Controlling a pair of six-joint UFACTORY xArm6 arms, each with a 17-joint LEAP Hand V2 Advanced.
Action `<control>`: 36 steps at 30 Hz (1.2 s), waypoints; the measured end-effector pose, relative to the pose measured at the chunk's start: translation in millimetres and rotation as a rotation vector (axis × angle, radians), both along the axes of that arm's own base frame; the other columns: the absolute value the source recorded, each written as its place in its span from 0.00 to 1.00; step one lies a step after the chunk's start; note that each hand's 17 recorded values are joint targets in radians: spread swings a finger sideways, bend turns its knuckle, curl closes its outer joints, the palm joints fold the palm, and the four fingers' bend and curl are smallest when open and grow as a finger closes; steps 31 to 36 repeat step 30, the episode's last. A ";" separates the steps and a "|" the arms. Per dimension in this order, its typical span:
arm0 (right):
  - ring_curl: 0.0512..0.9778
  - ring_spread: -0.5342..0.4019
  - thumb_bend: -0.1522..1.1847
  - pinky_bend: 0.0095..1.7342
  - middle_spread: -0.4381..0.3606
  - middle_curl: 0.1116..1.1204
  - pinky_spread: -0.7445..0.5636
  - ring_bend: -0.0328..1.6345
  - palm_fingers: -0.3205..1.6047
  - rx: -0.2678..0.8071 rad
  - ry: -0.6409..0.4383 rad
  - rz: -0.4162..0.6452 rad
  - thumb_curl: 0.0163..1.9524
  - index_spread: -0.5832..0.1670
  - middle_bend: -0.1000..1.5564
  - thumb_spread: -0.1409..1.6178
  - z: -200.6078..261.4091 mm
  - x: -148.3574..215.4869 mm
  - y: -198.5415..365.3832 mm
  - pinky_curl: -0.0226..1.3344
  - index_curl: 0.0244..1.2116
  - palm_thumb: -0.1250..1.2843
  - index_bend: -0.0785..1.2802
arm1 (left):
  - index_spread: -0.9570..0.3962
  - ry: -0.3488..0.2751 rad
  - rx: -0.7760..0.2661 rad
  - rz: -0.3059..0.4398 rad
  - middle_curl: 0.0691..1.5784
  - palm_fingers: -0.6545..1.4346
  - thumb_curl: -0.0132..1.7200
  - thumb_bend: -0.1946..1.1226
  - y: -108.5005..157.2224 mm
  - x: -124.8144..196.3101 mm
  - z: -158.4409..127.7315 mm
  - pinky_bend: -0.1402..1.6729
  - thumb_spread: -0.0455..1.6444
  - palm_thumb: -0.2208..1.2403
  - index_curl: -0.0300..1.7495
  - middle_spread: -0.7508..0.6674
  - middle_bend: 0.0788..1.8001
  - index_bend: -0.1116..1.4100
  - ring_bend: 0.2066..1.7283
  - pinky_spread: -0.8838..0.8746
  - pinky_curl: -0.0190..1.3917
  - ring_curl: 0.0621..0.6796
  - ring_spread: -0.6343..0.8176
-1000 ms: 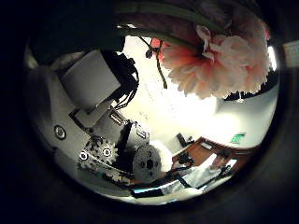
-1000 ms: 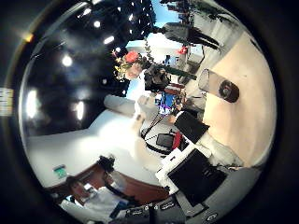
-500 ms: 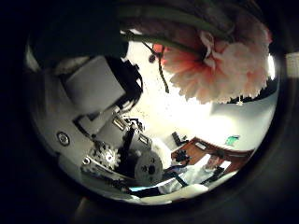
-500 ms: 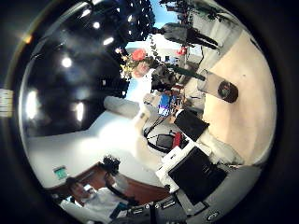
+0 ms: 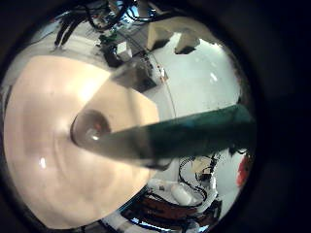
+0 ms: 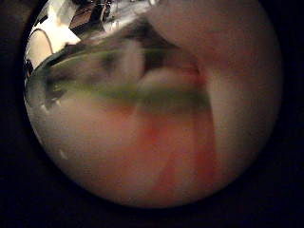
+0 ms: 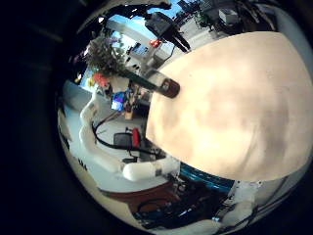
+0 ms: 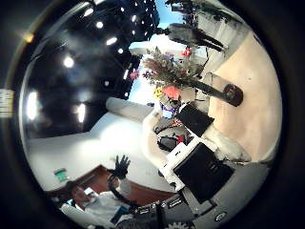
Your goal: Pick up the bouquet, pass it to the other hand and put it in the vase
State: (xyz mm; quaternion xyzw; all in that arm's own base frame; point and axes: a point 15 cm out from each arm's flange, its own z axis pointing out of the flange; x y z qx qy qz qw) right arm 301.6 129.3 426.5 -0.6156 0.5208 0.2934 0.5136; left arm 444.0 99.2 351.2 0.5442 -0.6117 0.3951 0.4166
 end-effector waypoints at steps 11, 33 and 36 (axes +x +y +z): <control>0.11 0.63 0.10 0.27 0.53 0.22 0.88 0.31 0.39 -0.003 -0.008 0.004 0.26 0.29 0.18 0.63 1.9 -0.6 0.7 0.16 0.30 0.63 0.21 | 0.66 -0.019 0.080 0.058 0.13 0.20 0.21 0.12 42.5 -24.7 4.3 0.23 0.48 0.16 0.17 0.95 0.04 0.13 0.16 0.98 0.15 0.12 0.93; 0.12 0.64 0.10 0.26 0.51 0.21 0.88 0.32 0.40 -0.193 -0.098 0.054 0.26 0.29 0.18 0.63 -1.1 -23.0 -4.6 0.14 0.30 0.63 0.19 | 0.66 -0.070 0.137 0.232 0.06 0.23 0.20 0.12 32.5 -111.5 43.2 0.21 0.49 0.17 0.10 0.93 0.04 0.15 0.11 0.98 0.13 0.14 0.93; 0.12 0.64 0.10 0.26 0.51 0.21 0.88 0.32 0.40 -0.193 -0.098 0.054 0.26 0.29 0.18 0.63 -1.1 -23.0 -4.6 0.14 0.30 0.63 0.19 | 0.66 -0.070 0.137 0.232 0.06 0.23 0.20 0.12 32.5 -111.5 43.2 0.21 0.49 0.17 0.10 0.93 0.04 0.15 0.11 0.98 0.13 0.14 0.93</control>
